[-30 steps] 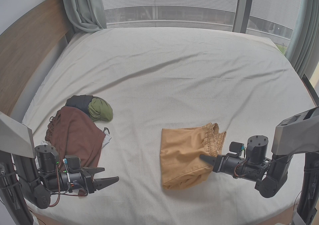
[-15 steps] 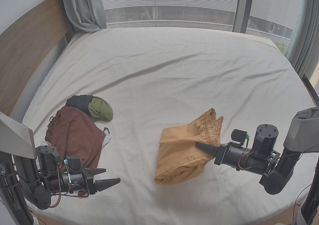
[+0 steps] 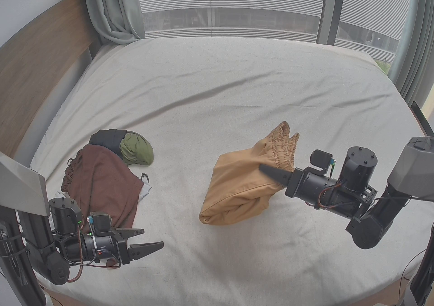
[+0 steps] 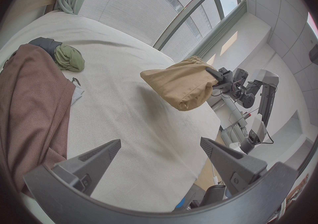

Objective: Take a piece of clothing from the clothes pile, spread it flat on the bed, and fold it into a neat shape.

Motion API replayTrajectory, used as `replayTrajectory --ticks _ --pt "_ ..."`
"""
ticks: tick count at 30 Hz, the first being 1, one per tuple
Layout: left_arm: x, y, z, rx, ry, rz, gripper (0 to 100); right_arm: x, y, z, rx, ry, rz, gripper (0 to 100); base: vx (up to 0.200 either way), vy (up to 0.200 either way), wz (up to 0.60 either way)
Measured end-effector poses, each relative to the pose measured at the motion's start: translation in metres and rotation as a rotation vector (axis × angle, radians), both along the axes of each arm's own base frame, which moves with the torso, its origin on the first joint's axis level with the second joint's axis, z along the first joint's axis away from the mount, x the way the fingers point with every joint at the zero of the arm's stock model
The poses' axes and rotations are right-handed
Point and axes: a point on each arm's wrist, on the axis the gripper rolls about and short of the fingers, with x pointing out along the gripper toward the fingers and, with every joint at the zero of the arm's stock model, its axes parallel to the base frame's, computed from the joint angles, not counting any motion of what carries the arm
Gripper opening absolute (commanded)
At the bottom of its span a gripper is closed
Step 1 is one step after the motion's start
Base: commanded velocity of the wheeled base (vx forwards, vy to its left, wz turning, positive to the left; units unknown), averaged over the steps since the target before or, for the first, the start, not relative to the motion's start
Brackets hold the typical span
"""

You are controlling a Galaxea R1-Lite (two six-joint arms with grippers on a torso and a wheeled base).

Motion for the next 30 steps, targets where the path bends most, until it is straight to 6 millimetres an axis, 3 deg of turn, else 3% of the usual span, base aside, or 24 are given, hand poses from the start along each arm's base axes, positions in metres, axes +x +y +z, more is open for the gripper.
replayTrajectory --ticks 19,30 --pt "-0.001 0.000 0.000 0.000 0.003 -0.002 100 0.054 0.021 0.028 0.020 0.003 -0.020 0 0.000 0.000 0.00" --pt "-0.001 0.000 0.000 0.000 0.003 -0.003 100 0.083 0.032 0.028 0.011 0.019 -0.028 0 0.000 0.000 0.00"
